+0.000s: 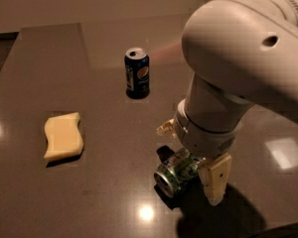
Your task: Place green can upright
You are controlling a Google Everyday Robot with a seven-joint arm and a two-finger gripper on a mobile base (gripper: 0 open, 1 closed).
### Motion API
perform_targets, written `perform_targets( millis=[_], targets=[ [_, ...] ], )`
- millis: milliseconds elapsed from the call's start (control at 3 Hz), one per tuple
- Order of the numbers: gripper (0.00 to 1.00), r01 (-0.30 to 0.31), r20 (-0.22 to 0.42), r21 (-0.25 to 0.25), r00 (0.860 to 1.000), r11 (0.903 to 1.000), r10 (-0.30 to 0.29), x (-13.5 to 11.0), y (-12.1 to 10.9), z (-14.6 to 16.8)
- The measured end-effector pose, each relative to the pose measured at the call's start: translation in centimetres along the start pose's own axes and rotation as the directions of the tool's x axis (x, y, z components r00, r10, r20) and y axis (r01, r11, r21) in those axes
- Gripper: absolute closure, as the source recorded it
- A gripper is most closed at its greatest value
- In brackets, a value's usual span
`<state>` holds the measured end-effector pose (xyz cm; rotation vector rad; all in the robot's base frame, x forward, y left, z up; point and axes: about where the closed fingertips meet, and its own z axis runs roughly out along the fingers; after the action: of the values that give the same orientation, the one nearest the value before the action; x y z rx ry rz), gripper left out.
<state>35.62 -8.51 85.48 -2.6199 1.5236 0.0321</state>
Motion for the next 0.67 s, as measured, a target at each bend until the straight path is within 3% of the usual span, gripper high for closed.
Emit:
perform_targets(
  millis=[667],
  targets=[
    [0.48, -0.011, -0.034, -0.022, 0.999, 0.9997, 0.010, -0.28, -0.57, 0.50]
  ],
)
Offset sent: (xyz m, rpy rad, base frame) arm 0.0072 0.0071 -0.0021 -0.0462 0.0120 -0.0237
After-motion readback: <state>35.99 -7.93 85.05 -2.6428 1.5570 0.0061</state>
